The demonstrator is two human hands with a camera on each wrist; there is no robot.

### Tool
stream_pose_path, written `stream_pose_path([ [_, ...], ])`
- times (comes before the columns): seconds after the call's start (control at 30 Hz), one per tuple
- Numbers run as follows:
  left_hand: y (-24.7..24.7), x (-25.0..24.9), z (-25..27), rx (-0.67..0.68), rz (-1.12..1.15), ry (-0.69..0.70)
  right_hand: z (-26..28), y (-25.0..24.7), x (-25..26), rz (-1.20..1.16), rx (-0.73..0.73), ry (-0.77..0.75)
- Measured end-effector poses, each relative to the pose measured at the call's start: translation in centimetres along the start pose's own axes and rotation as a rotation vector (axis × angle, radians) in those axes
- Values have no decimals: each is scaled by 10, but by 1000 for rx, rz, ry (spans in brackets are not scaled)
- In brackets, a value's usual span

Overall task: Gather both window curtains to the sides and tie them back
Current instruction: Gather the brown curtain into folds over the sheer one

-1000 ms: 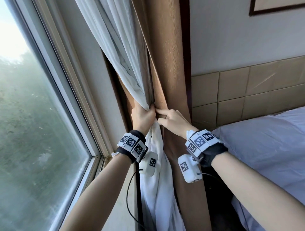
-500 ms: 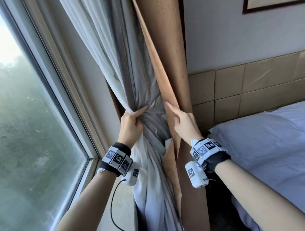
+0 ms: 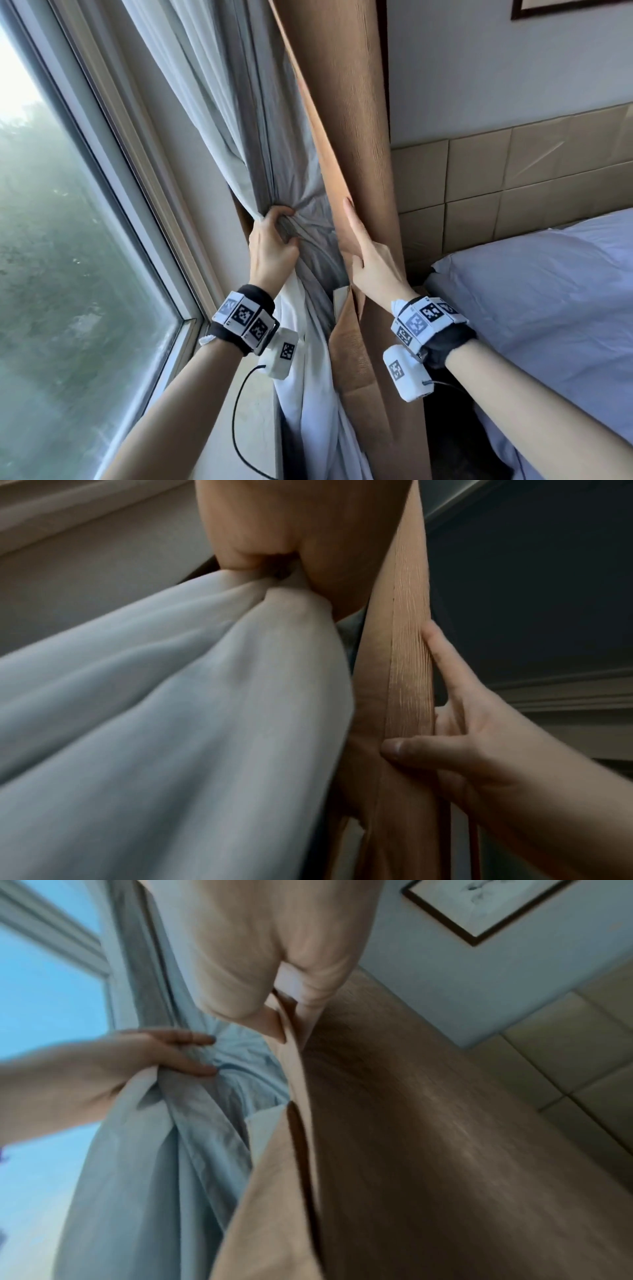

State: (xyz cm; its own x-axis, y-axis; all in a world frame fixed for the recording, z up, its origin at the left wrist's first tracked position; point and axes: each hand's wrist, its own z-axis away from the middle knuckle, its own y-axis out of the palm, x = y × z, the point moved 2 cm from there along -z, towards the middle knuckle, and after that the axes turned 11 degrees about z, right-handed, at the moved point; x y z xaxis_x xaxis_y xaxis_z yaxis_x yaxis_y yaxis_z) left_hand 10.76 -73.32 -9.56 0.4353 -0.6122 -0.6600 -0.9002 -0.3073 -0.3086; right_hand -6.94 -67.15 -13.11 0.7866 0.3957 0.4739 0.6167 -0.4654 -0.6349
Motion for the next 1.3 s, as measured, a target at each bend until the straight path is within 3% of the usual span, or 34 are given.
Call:
stream_pose_path([
  [0.07, 2, -1, 1, 61, 2, 25, 5, 5, 2, 8, 10, -16],
  [0.2, 7, -4, 3, 206, 114, 49, 0, 27, -1, -47, 34, 94],
  [0.47, -1, -13, 8, 329, 407, -95, -3, 53, 7, -25, 316, 39],
  [0.53, 2, -21, 10, 305, 361, -63, -5, 56, 8, -16, 423, 36],
  [0.6, 6, -19, 12, 185, 183, 34, -10, 56, 5, -38, 473, 74],
  [0.7, 8, -8, 9, 37, 41, 126, -13, 46, -5, -250, 411, 125],
  [0.8, 2, -6, 9, 98, 47, 177, -10, 35, -22, -548, 341, 268],
  [0.87, -3, -5, 11, 150, 45, 172, -7, 25, -43, -539, 44, 362],
  [0.93, -8, -1, 12, 159, -14, 192, -3, 11, -68, -402, -287, 437],
  [0.97, -10, 0, 12, 165, -59, 225, -2, 4, -78, -310, -385, 458],
  [1.03, -13, 1, 10, 197, -122, 270, -5, -3, -89, -201, -336, 472],
  [1.13, -9, 2, 5, 201, -63, 200, -14, 0, -87, -198, 50, 423],
  [1.17, -6, 0, 5, 174, -39, 165, -16, 4, -87, -162, 82, 405],
  [1.3, -1, -5, 6, 83, 35, 51, -17, 12, -78, -30, -95, 409],
])
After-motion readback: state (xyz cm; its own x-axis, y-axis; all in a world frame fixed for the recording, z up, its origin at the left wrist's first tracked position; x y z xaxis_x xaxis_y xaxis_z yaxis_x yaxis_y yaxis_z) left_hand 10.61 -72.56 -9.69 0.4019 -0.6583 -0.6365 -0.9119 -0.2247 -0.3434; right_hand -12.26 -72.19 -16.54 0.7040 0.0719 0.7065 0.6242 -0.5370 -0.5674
